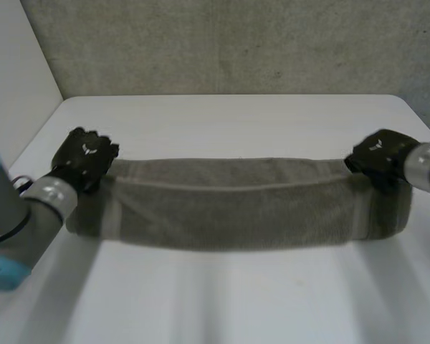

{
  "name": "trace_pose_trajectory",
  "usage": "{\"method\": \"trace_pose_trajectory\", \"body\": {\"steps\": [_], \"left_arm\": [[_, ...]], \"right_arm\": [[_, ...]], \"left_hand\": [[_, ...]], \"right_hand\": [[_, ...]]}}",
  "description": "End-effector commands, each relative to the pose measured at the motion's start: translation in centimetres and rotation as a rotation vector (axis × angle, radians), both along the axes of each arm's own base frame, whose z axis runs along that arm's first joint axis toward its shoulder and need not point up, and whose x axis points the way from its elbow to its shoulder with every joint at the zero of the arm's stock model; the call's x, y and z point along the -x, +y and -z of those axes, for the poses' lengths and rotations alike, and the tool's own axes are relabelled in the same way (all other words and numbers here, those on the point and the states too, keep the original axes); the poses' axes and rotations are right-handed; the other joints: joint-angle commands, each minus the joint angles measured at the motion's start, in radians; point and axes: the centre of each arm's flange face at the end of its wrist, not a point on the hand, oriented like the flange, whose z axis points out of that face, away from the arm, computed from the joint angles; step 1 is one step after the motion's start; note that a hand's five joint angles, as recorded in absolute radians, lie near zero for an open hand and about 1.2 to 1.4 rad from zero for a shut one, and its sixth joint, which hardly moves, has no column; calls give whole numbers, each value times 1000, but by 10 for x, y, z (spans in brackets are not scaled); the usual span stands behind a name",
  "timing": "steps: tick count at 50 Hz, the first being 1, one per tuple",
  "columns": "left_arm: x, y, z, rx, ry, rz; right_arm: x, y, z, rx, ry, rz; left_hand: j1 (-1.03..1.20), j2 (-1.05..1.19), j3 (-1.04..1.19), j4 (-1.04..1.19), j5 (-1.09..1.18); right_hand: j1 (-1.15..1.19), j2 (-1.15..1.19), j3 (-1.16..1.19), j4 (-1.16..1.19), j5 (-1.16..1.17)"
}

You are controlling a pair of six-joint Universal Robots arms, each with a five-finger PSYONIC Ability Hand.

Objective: Fold the towel.

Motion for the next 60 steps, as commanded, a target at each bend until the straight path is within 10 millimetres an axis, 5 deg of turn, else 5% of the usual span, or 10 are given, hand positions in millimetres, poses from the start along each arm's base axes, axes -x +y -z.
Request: {"method": "trace_pose_trajectory", "body": {"steps": [1, 7, 8, 9, 10, 11, 20, 26, 39, 60], "left_arm": [[23, -62, 9, 74, 31, -19], [30, -90, 14, 118, 49, -43], [31, -97, 16, 124, 52, -45], [32, -101, 18, 126, 59, -45], [32, -101, 18, 126, 59, -45], [33, -103, 23, 117, 65, -47], [32, -91, 35, 61, 66, -47], [25, -67, 15, 41, 84, -52], [6, 15, -12, -133, 384, -73], [-4, 26, 7, -211, 654, -108]], "right_arm": [[-22, -51, 13, 171, -65, 53], [-40, -87, 19, 329, -138, 86], [-41, -92, 24, 338, -134, 100], [-41, -92, 24, 338, -134, 100], [-44, -93, 29, 339, -129, 118], [-46, -92, 32, 337, -119, 131], [-49, -71, 21, 300, -160, 157], [-40, -38, 2, 251, -221, 172], [-24, 39, 42, 27, -172, 124], [8, -10, 99, 140, -256, 201]], "left_hand": [[189, 178, 179, 178, 184], [189, 178, 179, 178, 184], [189, 178, 179, 178, 184], [85, 74, 75, 74, 80], [83, 73, 74, 72, 79], [-905, -915, -915, -916, -909], [-1033, -1043, -1043, -1044, -1037], [-1033, -1043, -1043, -1044, -1037], [-1032, -1042, -1042, -1043, -1037], [-1033, -1043, -1043, -1044, -1037]], "right_hand": [[51, 61, 49, 53, 28], [34, 44, 32, 36, 12], [-419, -409, -421, -417, -442], [-424, -414, -426, -422, -446], [-1130, -1120, -1132, -1128, -1153], [-1171, -1161, -1173, -1169, -1193], [-1171, -1161, -1173, -1169, -1193], [-1171, -1161, -1173, -1169, -1193], [-1171, -1161, -1173, -1169, -1193], [-788, -778, -790, -786, -811]]}}
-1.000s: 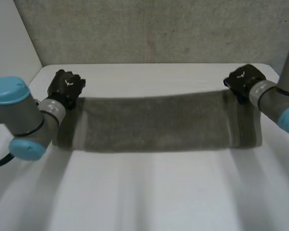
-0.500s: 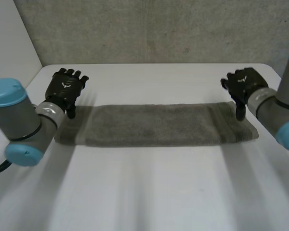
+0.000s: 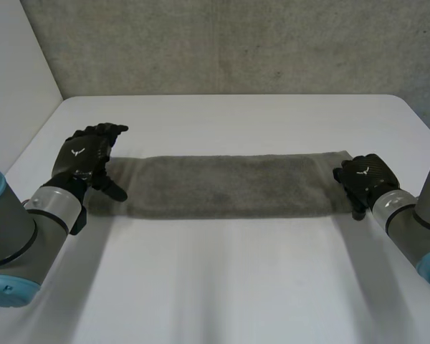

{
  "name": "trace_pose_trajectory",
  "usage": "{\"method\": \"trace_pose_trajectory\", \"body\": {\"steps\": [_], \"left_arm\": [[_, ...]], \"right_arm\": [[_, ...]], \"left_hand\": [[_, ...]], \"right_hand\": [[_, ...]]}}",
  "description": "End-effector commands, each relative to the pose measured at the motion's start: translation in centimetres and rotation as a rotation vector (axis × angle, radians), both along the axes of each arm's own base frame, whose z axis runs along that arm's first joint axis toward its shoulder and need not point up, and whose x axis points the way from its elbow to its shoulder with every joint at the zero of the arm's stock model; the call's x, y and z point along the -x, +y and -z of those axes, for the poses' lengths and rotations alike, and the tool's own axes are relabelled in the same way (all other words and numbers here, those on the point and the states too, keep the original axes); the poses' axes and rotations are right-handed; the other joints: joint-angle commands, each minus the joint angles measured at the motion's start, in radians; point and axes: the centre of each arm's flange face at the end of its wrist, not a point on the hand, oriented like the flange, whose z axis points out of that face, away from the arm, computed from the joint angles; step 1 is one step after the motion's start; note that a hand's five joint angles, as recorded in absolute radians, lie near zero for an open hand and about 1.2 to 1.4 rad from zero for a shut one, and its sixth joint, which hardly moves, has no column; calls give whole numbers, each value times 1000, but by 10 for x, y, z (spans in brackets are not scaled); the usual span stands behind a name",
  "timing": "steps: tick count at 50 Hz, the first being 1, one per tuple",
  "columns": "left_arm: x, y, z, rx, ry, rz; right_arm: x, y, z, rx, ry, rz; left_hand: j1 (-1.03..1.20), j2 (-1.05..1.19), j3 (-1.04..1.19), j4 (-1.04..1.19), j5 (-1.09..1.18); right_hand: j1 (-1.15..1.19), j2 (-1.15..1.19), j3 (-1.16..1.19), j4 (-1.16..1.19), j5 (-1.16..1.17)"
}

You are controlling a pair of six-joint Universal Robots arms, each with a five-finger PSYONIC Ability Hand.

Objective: Fold the towel.

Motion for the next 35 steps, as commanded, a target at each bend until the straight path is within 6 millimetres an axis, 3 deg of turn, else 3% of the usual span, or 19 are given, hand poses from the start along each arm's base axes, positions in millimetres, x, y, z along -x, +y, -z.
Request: {"method": "trace_pose_trajectory", "body": {"steps": [1, 7, 9, 10, 22, 23, 24, 26, 28, 31, 32, 33, 34, 35], "left_arm": [[-1, 3, 5, 13, -1, 1], [1, 6, 7, 17, 0, 9], [3, 8, 4, 28, 1, 15], [3, 9, 2, 36, 3, 16], [-1, 8, 1, 39, 4, 4], [-1, 7, 0, 40, 4, 4], [-1, 7, 0, 42, 4, 2], [-1, 7, -1, 43, 5, 1], [-1, 7, -1, 45, 5, 1], [-1, 7, -3, 50, 8, 1], [-2, 8, -4, 52, 8, 1], [-2, 8, -4, 52, 8, 1], [-1, 8, -4, 53, 9, 2], [-1, 8, -4, 52, 8, 2]], "right_arm": [[9, -15, 13, -5, -27, 31], [10, -22, 21, -11, -30, 39], [16, -30, 25, -12, -29, 60], [20, -35, 24, -5, -26, 80], [65, -59, 3, 47, 60, 208], [80, -63, -1, 46, 111, 244], [80, -63, -1, 46, 112, 245], [112, -71, -19, 74, 208, 306], [117, -75, -28, 104, 238, 308], [107, -80, -51, 180, 239, 293], [89, -78, -68, 228, 215, 260], [89, -78, -68, 229, 215, 260], [62, -71, -84, 278, 180, 202], [62, -71, -84, 278, 180, 202]], "left_hand": [[3, 6, 7, 8, -24], [2, 6, 6, 8, -25], [3, 6, 7, 8, -24], [3, 6, 7, 8, -24], [2, 6, 6, 8, -25], [3, 6, 7, 8, -24], [3, 6, 7, 8, -24], [2, 6, 6, 8, -25], [3, 6, 7, 8, -24], [3, 6, 7, 8, -24], [3, 6, 7, 8, -24], [3, 6, 7, 8, -24], [2, 6, 6, 8, -25], [3, 6, 7, 8, -24]], "right_hand": [[86, 91, 88, 90, 79], [221, 227, 223, 225, 215], [542, 547, 544, 546, 536], [886, 891, 888, 890, 880], [890, 895, 891, 893, 883], [890, 895, 891, 893, 883], [890, 895, 891, 893, 883], [890, 895, 891, 893, 883], [890, 895, 891, 893, 883], [890, 895, 891, 893, 883], [890, 895, 891, 893, 883], [890, 895, 891, 893, 883], [890, 895, 891, 893, 883], [890, 895, 891, 893, 883]]}}
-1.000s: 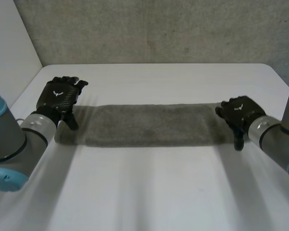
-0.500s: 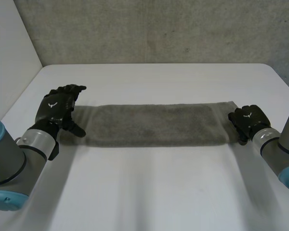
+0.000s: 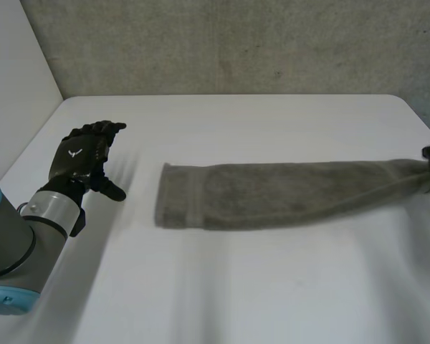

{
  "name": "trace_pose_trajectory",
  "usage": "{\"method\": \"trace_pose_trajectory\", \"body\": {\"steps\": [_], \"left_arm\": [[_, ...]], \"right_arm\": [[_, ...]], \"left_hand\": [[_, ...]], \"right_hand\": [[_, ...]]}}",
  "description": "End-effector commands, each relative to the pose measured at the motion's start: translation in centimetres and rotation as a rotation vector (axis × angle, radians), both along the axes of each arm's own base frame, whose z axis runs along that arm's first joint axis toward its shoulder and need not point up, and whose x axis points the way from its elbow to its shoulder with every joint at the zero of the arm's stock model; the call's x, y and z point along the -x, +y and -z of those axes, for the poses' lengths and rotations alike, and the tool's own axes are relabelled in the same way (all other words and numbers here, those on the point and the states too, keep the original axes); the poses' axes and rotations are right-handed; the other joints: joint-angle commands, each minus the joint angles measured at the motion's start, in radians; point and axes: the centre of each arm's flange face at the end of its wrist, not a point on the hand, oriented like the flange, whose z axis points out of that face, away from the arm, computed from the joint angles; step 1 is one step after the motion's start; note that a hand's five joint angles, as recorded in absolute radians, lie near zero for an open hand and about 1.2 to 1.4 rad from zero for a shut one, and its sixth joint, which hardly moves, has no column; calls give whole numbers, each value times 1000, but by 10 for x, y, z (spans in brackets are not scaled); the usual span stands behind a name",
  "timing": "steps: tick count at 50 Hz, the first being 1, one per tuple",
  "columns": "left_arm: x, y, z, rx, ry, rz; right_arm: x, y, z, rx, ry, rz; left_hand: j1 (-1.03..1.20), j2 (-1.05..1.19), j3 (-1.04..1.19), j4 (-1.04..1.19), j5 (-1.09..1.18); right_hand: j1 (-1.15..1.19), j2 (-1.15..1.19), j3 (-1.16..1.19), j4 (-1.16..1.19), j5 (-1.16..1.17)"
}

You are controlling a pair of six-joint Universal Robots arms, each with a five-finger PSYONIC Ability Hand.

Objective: Fold the towel.

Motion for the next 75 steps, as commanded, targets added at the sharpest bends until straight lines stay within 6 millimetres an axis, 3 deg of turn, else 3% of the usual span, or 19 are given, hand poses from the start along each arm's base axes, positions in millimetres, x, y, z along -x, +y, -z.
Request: {"method": "trace_pose_trajectory", "body": {"steps": [1, 3, 5, 6, 8, 11, 16, 22, 24, 26, 30, 36, 49, 52, 54, 56, 63, 70, 75], "left_arm": [[0, 1, -2, 5, 2, 1], [0, 2, -2, 4, 2, 1], [1, 3, -2, 4, 2, 4], [1, 3, -2, 4, 2, 4], [1, 3, -2, 5, 2, 6], [2, 4, -3, 7, 3, 9], [3, 5, -3, 7, 1, 14], [4, 5, 1, -3, -4, 14], [4, 4, 2, -3, -6, 15], [5, 3, 1, 3, -4, 15], [12, -1, -4, 46, 3, 33], [29, -5, -10, 84, 17, 78], [72, -2, 9, -28, -19, 179], [73, -2, 10, -34, -21, 181], [73, 0, 7, -29, -18, 182], [73, 1, 4, -22, -15, 182], [69, 4, -17, 23, 4, 176], [59, 5, -53, 115, 40, 145], [44, 1, -65, 144, 51, 61]], "right_arm": [[-78, 16, -60, 172, -36, -193], [-112, 30, -66, 191, -53, -282], [-178, 66, -77, 228, -77, -460], [-179, 66, -77, 228, -77, -461], [-243, 109, -65, 212, -95, -643], [-269, 128, -54, 193, -101, -720], [-329, 189, 8, 68, -76, -910], [-339, 206, 32, 18, -68, -952], [-336, 206, 28, 21, -75, -938], [-334, 203, 19, 38, -88, -916], [-323, 202, -7, 43, -151, -877], [-260, 171, -32, -30, -356, -680], [-179, 147, 31, -249, -388, -415], [-174, 138, 46, -243, -347, -406], [-172, 125, 52, -186, -275, -413], [-170, 117, 48, -141, -233, -414], [-189, 102, 11, 51, -86, -467], [-293, 180, -5, 135, -85, -862], [-322, 230, 20, 93, 8, -1130]], "left_hand": [[4, 6, 7, 9, -24], [4, 6, 7, 9, -24], [4, 6, 7, 9, -24], [4, 6, 7, 9, -24], [4, 6, 7, 9, -24], [3, 6, 6, 8, -25], [3, 6, 6, 8, -25], [3, 6, 6, 8, -25], [3, 6, 6, 8, -25], [3, 6, 6, 8, -25], [3, 6, 6, 8, -25], [25, 27, 28, 29, -3], [34, 36, 37, 38, 6], [37, 39, 40, 41, 9], [34, 36, 37, 38, 6], [34, 36, 37, 38, 6], [34, 36, 37, 38, 6], [22, 24, 25, 26, -6], [7, 9, 10, 12, -21]], "right_hand": [[70, 74, 58, 53, 61], [70, 74, 58, 53, 61], [70, 74, 58, 53, 61], [70, 74, 58, 53, 61], [70, 74, 58, 53, 61], [70, 74, 58, 53, 61], [70, 74, 58, 53, 61], [70, 74, 58, 53, 61], [-767, -763, -779, -784, -775], [-1152, -1148, -1164, -1169, -1160], [-1152, -1148, -1164, -1169, -1160], [-1152, -1148, -1164, -1169, -1160], [-1152, -1148, -1164, -1169, -1160], [-877, -873, -890, -895, -886], [-203, -199, -215, -220, -211], [67, 71, 55, 50, 59], [70, 74, 58, 53, 61], [70, 74, 58, 53, 61], [70, 74, 58, 53, 61]]}}
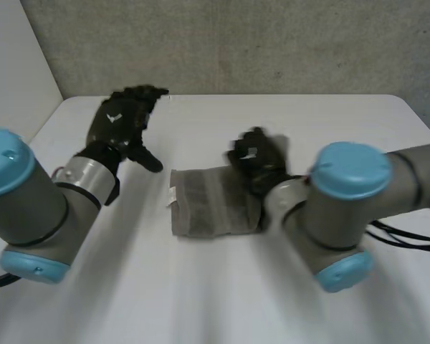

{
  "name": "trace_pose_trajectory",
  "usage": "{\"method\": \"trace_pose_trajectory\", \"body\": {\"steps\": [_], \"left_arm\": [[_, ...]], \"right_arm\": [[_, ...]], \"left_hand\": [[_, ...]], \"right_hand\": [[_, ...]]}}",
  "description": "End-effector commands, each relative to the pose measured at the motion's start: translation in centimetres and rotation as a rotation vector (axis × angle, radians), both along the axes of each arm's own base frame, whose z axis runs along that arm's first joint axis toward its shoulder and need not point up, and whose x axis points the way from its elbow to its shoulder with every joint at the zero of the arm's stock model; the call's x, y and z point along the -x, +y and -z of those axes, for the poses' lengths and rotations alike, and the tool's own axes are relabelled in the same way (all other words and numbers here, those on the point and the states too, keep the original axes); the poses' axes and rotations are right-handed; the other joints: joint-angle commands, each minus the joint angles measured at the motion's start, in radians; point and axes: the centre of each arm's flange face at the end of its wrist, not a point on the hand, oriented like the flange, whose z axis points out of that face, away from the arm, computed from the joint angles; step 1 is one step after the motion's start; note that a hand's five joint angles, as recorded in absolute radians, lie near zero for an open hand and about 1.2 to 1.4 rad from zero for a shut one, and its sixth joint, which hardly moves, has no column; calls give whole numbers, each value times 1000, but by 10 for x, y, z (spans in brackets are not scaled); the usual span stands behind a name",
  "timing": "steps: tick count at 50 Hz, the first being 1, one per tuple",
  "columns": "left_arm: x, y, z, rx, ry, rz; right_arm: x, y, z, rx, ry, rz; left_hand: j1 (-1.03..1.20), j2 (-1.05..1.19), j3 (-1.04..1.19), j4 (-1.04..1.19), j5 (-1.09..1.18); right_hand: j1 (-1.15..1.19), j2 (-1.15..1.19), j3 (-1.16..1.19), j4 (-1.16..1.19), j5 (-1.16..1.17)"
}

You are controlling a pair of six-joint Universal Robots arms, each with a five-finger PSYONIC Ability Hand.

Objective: Fold the towel.

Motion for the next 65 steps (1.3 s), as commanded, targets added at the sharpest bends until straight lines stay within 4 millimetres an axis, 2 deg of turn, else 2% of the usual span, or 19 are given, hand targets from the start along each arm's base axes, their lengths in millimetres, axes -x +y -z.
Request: {"method": "trace_pose_trajectory", "body": {"steps": [1, 8, 9, 10, 11, 13, 18, 25, 29, 38, 43, 48, 52, 55, 57, 59, 60, 62, 65], "left_arm": [[-19, -3, -17, 39, 26, -102], [-34, -7, -13, 24, 30, -176], [-34, -7, -13, 24, 30, -176], [-34, -8, -14, 27, 33, -178], [-34, -8, -14, 27, 33, -178], [-33, -10, -13, 24, 35, -178], [-29, -12, -10, 15, 43, -166], [-17, -15, 5, -38, 55, -133], [0, -9, 27, -103, 32, -84], [15, 13, 89, -298, -90, -29], [17, 15, 112, -347, -119, -21], [19, 16, 119, -359, -127, -14], [23, 13, 110, -335, -117, -10], [28, 8, 78, -259, -74, -4], [27, 8, 35, -171, -27, -3], [25, 8, 15, -133, -4, -6], [25, 8, 14, -133, -4, -6], [21, 13, -30, -55, 39, -8], [15, 22, -68, -4, 67, -8]], "right_arm": [[-46, 76, 35, 3, 147, -373], [-41, 85, 47, -37, 211, -405], [-40, 84, 41, -44, 189, -395], [-39, 80, 29, -55, 140, -376], [-39, 80, 29, -55, 139, -376], [-30, 66, 2, -104, -2, -308], [-7, 40, -29, -234, -246, -171], [22, 15, -41, -407, -439, -8], [39, -7, -35, -505, -474, 103], [33, -25, -2, -619, -458, 153], [28, -33, 34, -675, -410, 179], [27, -35, 46, -709, -382, 191], [28, -34, 39, -711, -375, 191], [29, -33, 16, -684, -394, 181], [31, -33, -6, -643, -423, 172], [41, -33, -51, -551, -490, 160], [41, -33, -51, -551, -490, 160], [54, -33, -97, -455, -568, 157], [73, -33, -139, -353, -639, 183]], "left_hand": [[7, 6, 5, 6, -21], [4, 3, 2, 3, -24], [4, 3, 2, 3, -24], [4, 3, 2, 3, -24], [4, 3, 2, 3, -24], [4, 3, 2, 3, -24], [4, 3, 2, 3, -24], [10, 9, 8, 9, -18], [16, 15, 14, 15, -12], [10, 9, 8, 9, -18], [16, 15, 14, 15, -12], [19, 18, 17, 18, -9], [19, 18, 17, 18, -9], [16, 15, 14, 15, -12], [13, 12, 11, 12, -15], [13, 12, 11, 12, -15], [13, 12, 11, 12, -15], [10, 9, 8, 9, -18], [13, 12, 11, 12, -15]], "right_hand": [[71, 78, 58, 53, 60], [71, 78, 58, 53, 60], [-82, -75, -95, -100, -93], [-574, -568, -588, -593, -586], [-579, -573, -593, -598, -591], [-1150, -1144, -1164, -1169, -1162], [-1150, -1144, -1164, -1169, -1162], [-1150, -1144, -1164, -1169, -1162], [-1150, -1144, -1164, -1169, -1162], [-1150, -1144, -1164, -1169, -1162], [-1150, -1144, -1164, -1169, -1162], [-1150, -1144, -1164, -1169, -1162], [-1150, -1144, -1164, -1169, -1162], [-1150, -1144, -1164, -1169, -1162], [-1150, -1144, -1164, -1169, -1162], [-1150, -1144, -1164, -1169, -1162], [-1150, -1144, -1164, -1169, -1162], [-1150, -1144, -1164, -1169, -1162], [-1150, -1144, -1164, -1169, -1162]]}}
